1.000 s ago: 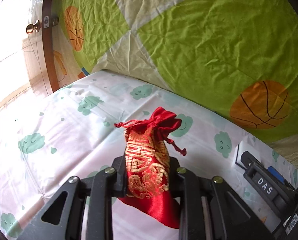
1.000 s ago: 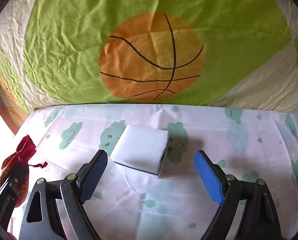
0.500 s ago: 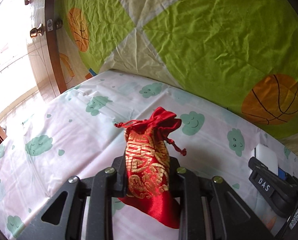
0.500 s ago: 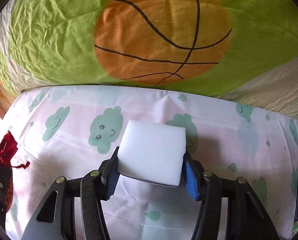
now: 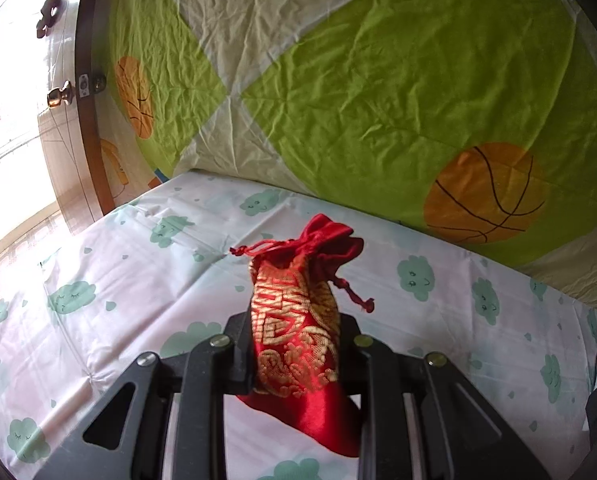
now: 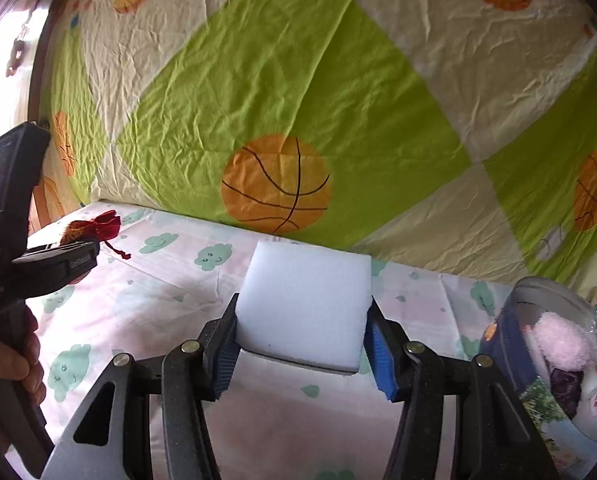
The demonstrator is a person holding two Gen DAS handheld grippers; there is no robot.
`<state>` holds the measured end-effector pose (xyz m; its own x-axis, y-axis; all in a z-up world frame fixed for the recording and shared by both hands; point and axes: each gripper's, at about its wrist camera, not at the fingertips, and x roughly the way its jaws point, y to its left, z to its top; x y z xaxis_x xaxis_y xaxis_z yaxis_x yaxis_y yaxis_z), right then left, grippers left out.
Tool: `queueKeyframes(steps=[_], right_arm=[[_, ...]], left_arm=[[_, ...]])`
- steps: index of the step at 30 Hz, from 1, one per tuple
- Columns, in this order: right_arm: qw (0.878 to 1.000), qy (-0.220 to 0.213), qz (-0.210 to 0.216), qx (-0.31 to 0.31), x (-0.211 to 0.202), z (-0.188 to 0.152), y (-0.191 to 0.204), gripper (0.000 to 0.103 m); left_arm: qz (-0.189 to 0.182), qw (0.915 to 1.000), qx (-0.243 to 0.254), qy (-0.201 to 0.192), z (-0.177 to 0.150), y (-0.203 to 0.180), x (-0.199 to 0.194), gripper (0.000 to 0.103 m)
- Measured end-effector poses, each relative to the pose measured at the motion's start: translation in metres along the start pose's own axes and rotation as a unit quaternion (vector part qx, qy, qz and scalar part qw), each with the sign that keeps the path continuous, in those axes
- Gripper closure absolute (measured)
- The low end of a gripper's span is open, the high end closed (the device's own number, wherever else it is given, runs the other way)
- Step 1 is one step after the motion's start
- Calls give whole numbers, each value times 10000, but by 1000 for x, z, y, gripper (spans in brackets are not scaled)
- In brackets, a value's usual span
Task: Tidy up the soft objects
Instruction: 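Lift the red pouch with the left gripper while the right gripper lifts the sponge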
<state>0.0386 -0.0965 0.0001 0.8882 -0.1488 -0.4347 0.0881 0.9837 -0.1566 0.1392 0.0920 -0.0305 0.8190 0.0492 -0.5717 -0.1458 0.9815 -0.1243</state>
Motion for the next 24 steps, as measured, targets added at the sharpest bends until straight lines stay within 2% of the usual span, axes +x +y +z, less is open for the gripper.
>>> queueKeyframes(steps=[3, 7, 15, 24], right_arm=[[9987, -491, -128, -73, -27, -7, -2, 45], [9965, -820, -169, 62, -47, -11, -8, 45], [9951, -830, -145, 511, -59, -20, -24, 45], [9953, -900, -182, 296, -70, -26, -21, 45]], left_arm=[[-35, 9999, 48, -142, -5, -8, -9, 80], [-51, 9995, 146, -279, -12, -17, -17, 80], [-30, 9983, 254, -527, -25, -30, -42, 80], [-28, 9976, 301, -619, -35, -37, -60, 80]])
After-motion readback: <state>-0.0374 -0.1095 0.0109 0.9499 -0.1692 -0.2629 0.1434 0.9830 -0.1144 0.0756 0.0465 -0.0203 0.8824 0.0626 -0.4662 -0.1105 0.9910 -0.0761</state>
